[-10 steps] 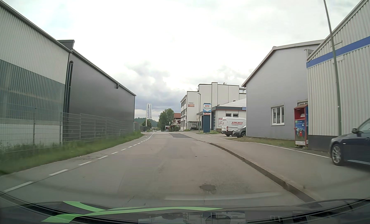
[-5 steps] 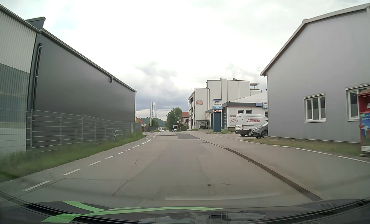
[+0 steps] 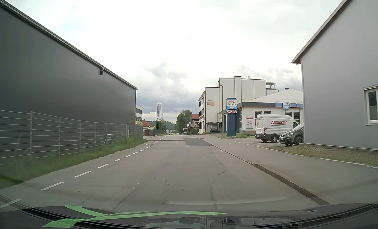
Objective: Follow the waypoints while adhering to traffic rules and regulations
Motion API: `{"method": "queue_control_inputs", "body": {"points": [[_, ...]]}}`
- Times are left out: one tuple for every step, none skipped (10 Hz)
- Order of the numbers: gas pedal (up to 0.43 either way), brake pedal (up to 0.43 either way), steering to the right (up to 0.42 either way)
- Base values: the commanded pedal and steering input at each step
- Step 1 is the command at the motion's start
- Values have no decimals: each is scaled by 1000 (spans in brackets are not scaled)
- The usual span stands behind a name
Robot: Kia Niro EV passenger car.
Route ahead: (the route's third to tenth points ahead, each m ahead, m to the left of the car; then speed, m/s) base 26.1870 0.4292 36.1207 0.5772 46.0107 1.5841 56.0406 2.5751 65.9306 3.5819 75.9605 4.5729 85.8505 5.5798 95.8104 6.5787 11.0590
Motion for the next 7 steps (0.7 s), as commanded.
{"method": "queue_control_inputs", "body": {"points": [[28,0,-20],[28,0,-19],[28,0,-19],[28,0,-18],[28,0,-18],[28,0,-18],[28,0,-19]]}}
